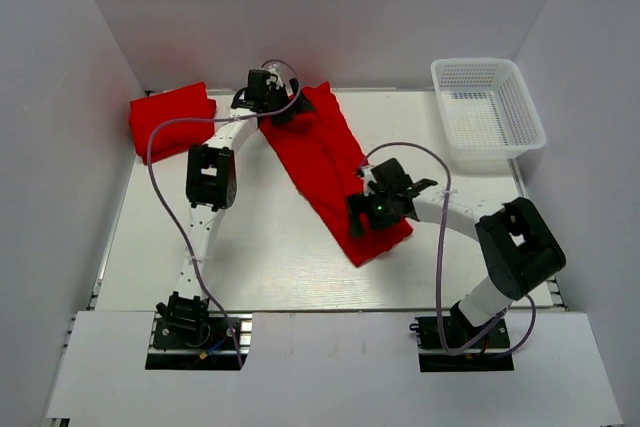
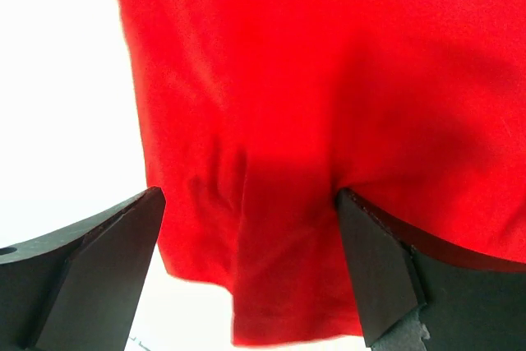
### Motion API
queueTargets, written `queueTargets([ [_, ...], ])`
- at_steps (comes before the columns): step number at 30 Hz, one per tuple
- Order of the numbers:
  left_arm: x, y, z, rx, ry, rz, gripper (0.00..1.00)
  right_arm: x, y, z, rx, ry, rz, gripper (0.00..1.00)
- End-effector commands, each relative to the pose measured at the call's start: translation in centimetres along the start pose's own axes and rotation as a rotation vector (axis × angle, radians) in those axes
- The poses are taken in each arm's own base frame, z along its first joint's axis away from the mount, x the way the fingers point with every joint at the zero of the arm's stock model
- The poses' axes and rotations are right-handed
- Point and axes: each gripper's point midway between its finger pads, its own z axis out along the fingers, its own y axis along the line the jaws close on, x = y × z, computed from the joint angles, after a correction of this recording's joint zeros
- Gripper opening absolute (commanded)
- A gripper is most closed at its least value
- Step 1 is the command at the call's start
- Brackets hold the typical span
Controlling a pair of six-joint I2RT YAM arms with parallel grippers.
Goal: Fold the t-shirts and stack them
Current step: Rotate the tshirt 90 degrees
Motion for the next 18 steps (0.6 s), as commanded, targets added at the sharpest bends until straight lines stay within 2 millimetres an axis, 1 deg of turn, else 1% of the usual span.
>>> queueTargets([
  [1,3.9,0.1,2.6,0.079,0.061,-0.062,1.00,1.6,6.5,1.1,-0.271,0.108,-0.211,0.90],
  [2,4.6,-1.4,3.3,0.099,0.068,-0.043,1.00,1.0,7.5,1.3,-0.298,0.098,-0.249,0.90],
  [3,3.9,-1.6,3.6,0.116,0.043,-0.029,1.00,1.3,8.1,1.9,-0.333,0.116,-0.265,0.90],
  [4,4.1,-2.7,4.2,0.147,0.041,-0.011,1.00,1.9,8.5,2.5,-0.352,0.145,-0.293,0.90],
  [5,3.7,-3.6,4.4,0.155,0.021,0.006,1.00,1.6,10.2,2.7,-0.394,0.147,-0.329,0.90],
  [6,3.8,-3.5,4.7,0.159,0.014,-0.004,1.00,1.7,11.0,2.8,-0.428,0.153,-0.335,0.90],
  [8,3.2,-3.6,4.8,0.156,-0.013,-0.006,1.00,1.8,13.1,3.3,-0.483,0.148,-0.371,0.90],
  [9,3.5,-3.1,5.1,0.141,-0.012,-0.019,1.00,2.0,13.9,3.3,-0.504,0.150,-0.387,0.90],
  [10,3.1,-3.3,5.0,0.145,-0.019,-0.016,1.00,1.9,14.3,3.3,-0.506,0.147,-0.393,0.90],
  [11,3.0,-3.0,5.1,0.133,-0.029,-0.006,1.00,1.8,14.3,3.2,-0.477,0.144,-0.397,0.90],
  [12,2.5,-3.5,4.8,0.138,-0.037,-0.002,1.00,1.5,14.4,3.2,-0.451,0.132,-0.412,0.90],
  [14,1.7,-4.0,4.2,0.137,-0.053,0.014,1.00,0.3,14.7,2.2,-0.430,0.090,-0.419,0.90],
  [15,1.1,-4.6,3.8,0.144,-0.064,0.020,1.00,-0.8,15.0,1.4,-0.414,0.063,-0.421,0.90],
  [16,-0.6,-5.9,2.7,0.153,-0.098,0.043,1.00,-1.4,14.6,1.2,-0.377,0.045,-0.415,0.90],
  [17,-1.4,-6.7,2.1,0.162,-0.114,0.065,1.00,-1.8,14.7,0.6,-0.361,0.039,-0.397,0.90],
  [18,-2.6,-7.5,1.3,0.163,-0.142,0.095,1.00,-3.6,15.0,-0.6,-0.328,-0.016,-0.392,0.90],
])
